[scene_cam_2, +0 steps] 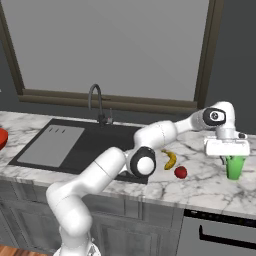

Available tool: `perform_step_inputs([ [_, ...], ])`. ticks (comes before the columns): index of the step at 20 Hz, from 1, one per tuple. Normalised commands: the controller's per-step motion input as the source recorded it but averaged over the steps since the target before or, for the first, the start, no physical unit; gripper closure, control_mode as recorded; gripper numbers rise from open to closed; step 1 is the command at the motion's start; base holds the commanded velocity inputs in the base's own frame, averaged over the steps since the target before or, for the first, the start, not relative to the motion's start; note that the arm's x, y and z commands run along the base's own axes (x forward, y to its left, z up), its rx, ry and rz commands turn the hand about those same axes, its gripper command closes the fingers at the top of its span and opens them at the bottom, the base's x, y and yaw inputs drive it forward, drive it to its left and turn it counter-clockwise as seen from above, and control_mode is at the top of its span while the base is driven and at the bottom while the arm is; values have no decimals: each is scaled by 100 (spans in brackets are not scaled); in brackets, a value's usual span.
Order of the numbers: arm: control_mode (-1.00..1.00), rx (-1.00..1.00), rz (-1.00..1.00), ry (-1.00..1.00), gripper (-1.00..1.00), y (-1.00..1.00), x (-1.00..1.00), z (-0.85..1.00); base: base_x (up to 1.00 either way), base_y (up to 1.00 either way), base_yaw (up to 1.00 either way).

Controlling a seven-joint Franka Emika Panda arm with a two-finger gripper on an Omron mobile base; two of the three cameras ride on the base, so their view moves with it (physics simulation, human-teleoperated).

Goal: Remove the tomato and banana from the sink. Then move the bowl and cup from the counter to the sink for washing.

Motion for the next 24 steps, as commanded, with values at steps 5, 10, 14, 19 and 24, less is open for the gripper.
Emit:
perform_step_inputs([
  [5, -100, 10, 0, 0, 100, 30, -15, 27, 0, 0, 0],
  [10, -100, 11, 0, 0, 100, 32, -22, 24, 0, 0, 0],
  [14, -100, 8, 0, 0, 100, 30, -27, 21, 0, 0, 0],
  [19, -100, 4, 0, 0, 100, 29, -29, 22, 0, 0, 0],
  [24, -100, 0, 0, -6, 100, 36, -31, 13, 0, 0, 0],
])
